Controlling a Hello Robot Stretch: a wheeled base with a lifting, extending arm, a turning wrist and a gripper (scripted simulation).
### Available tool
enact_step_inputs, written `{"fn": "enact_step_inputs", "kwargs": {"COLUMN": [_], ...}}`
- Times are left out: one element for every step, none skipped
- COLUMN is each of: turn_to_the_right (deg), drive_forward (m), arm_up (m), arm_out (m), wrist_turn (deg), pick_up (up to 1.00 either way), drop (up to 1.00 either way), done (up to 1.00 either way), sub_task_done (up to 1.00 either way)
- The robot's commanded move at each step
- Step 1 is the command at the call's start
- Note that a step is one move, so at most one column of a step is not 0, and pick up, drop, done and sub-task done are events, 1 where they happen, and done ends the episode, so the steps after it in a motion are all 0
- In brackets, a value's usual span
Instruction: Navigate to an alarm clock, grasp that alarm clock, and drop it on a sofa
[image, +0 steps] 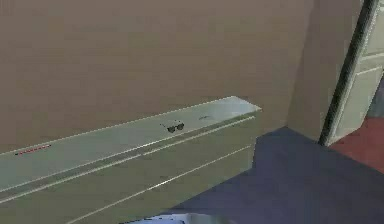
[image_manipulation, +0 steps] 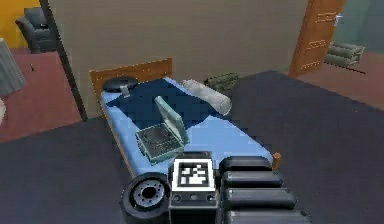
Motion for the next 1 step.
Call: {"fn": "enact_step_inputs", "kwargs": {"turn_to_the_right": [42.0], "drive_forward": [0.0], "arm_up": [0.0], "arm_out": [0.0], "wrist_turn": [0.0], "pick_up": [0.0], "drop": [0.0], "done": [0.0], "sub_task_done": [0.0]}}
